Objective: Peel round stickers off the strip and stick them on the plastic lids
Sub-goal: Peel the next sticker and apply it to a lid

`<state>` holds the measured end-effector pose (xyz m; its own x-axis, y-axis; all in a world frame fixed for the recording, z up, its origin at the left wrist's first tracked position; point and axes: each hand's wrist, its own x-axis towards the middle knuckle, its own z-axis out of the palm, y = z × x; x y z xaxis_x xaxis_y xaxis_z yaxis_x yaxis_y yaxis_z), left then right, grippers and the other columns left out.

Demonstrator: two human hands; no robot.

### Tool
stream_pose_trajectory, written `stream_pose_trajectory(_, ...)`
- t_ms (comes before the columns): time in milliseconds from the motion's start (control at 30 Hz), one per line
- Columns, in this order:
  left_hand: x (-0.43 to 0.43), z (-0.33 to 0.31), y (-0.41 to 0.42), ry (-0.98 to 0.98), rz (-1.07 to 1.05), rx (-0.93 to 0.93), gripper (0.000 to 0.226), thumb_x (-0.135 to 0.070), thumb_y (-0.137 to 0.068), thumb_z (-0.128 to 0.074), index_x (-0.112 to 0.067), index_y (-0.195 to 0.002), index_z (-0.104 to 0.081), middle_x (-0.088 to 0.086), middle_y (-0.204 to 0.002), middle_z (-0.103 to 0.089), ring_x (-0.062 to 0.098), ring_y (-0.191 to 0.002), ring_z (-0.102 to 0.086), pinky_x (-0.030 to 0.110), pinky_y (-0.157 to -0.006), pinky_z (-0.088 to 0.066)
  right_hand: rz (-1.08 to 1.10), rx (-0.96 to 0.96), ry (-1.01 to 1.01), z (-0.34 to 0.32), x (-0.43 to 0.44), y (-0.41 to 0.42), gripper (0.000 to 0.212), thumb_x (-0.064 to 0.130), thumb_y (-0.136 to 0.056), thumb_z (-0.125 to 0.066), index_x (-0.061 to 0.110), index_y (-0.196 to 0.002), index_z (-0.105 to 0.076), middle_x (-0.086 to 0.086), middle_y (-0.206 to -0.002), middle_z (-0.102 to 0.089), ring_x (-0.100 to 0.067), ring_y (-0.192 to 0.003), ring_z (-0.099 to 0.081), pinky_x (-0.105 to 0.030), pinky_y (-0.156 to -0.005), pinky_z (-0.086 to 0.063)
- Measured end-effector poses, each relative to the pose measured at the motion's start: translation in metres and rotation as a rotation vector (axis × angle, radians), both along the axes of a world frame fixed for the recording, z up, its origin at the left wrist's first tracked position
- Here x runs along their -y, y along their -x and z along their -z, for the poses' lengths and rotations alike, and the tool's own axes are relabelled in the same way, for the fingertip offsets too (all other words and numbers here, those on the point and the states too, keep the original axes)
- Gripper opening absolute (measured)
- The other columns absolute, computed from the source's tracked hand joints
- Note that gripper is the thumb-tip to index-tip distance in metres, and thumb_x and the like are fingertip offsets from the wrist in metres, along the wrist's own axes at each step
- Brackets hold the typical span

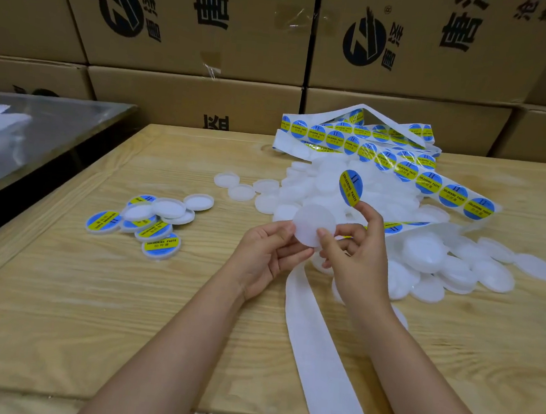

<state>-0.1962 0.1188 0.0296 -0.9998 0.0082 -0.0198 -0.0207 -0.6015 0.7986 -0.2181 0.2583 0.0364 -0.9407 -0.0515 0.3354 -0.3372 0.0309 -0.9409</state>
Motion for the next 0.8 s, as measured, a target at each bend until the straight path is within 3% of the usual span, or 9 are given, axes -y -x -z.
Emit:
stream_pose_trajectory(100, 0.0, -0.001, 0.0, -0.007, -0.016, 0.013, 0.02, -0.01, -0.093, -0.047, 0.0, -0.096, -0.064, 0.011, -0.085, -0.073, 0.021, -0.079, -0.072, 0.026, -0.065, -0.058, 0.106, -0.04, 0.076, -0.003, -0.002, 0.0, 0.029, 0.025, -0.087, -0.064, 0.042, -0.103, -0.048, 0.002, -0.102, -0.06, -0.014, -0.073, -0.061, -0.025, -0.061, -0.051)
stream_pose_trajectory(200, -0.001, 0.0, 0.0, -0.007, -0.021, 0.038, 0.019, -0.01, -0.093, -0.048, 0.0, -0.097, -0.063, 0.011, -0.085, -0.073, 0.021, -0.079, -0.072, 0.027, -0.064, -0.058, 0.163, 0.048, 0.184, -0.006, -0.007, 0.003, 0.003, 0.029, -0.089, -0.061, 0.03, -0.087, -0.06, -0.005, -0.095, -0.065, -0.007, -0.06, -0.062, -0.013, -0.057, -0.045)
stream_pose_trajectory(400, -0.002, 0.0, 0.001, 0.022, -0.006, 0.057, 0.019, -0.011, -0.094, -0.049, -0.001, -0.095, -0.064, 0.01, -0.086, -0.073, 0.02, -0.078, -0.072, 0.027, -0.064, -0.058, 0.044, 0.195, 0.211, -0.003, -0.008, 0.01, 0.015, 0.021, -0.09, -0.061, 0.015, -0.076, -0.063, 0.001, -0.078, -0.066, 0.0, -0.054, -0.059, -0.023, -0.064, -0.05)
stream_pose_trajectory(500, -0.002, 0.0, 0.001, 0.028, -0.006, 0.055, 0.019, -0.012, -0.092, -0.05, -0.001, -0.094, -0.065, 0.011, -0.086, -0.073, 0.02, -0.078, -0.072, 0.026, -0.063, -0.058, 0.003, 0.224, 0.159, -0.001, -0.008, 0.012, 0.014, 0.022, -0.09, -0.061, 0.014, -0.078, -0.064, -0.001, -0.084, -0.068, -0.001, -0.057, -0.061, -0.027, -0.068, -0.051)
stream_pose_trajectory(700, -0.001, 0.001, 0.001, 0.079, 0.008, 0.036, 0.023, -0.018, -0.087, -0.055, 0.0, -0.096, -0.066, 0.013, -0.089, -0.073, 0.02, -0.082, -0.072, 0.025, -0.065, -0.058, -0.021, 0.196, 0.065, -0.001, -0.009, 0.011, 0.016, 0.022, -0.089, -0.062, 0.014, -0.076, -0.066, 0.0, -0.081, -0.068, 0.0, -0.063, -0.058, -0.013, -0.056, -0.046)
stream_pose_trajectory(800, 0.0, 0.001, 0.0, 0.11, -0.002, 0.021, 0.026, -0.02, -0.083, -0.057, 0.001, -0.095, -0.066, 0.013, -0.088, -0.073, 0.021, -0.082, -0.071, 0.026, -0.066, -0.058, -0.013, 0.178, -0.013, -0.002, -0.011, 0.011, 0.018, 0.023, -0.089, -0.063, 0.013, -0.074, -0.066, -0.006, -0.077, -0.065, -0.008, -0.064, -0.054, -0.021, -0.063, -0.045)
